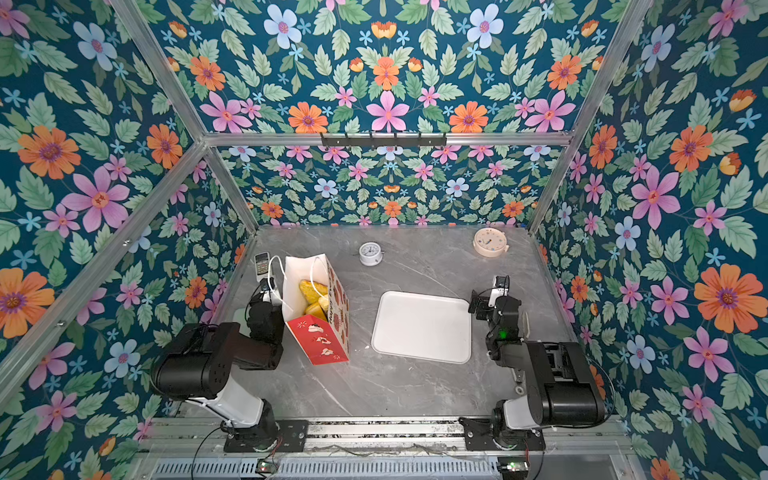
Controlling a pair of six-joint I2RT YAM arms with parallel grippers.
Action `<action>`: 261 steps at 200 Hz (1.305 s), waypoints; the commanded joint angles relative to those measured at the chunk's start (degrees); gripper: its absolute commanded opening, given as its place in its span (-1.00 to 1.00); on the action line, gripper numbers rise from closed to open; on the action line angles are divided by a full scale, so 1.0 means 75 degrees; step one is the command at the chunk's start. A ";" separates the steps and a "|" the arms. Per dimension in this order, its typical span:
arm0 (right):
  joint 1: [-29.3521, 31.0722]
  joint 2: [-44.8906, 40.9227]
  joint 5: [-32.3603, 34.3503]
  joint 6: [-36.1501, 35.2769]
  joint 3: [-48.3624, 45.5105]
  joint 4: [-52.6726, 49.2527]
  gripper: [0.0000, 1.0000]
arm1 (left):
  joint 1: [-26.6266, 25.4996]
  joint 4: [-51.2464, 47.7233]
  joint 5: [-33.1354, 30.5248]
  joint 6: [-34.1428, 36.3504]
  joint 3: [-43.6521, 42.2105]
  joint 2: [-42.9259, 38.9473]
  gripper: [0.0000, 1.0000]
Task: Take the fake bread out of the paper bag
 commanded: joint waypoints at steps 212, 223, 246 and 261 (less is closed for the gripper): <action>0.0163 -0.0977 0.0675 0.0016 0.0097 -0.0860 0.97 | 0.0012 -0.0696 -0.0909 -0.0237 -0.0250 -0.1423 0.98; 0.0367 -0.1208 0.0999 -0.0087 0.0275 -0.1360 0.97 | -0.0020 -0.1585 -0.1300 -0.0310 -0.0076 -0.2274 0.92; 0.0930 -0.1457 0.1613 -0.0410 0.0694 -0.2270 0.97 | -0.0085 -0.4046 -0.1967 -0.1392 0.0456 -0.4162 0.89; 0.1049 -0.1453 0.1681 -0.0235 0.0996 -0.2925 0.97 | -0.0094 -0.6385 -0.2230 -0.2493 0.1172 -0.5300 0.84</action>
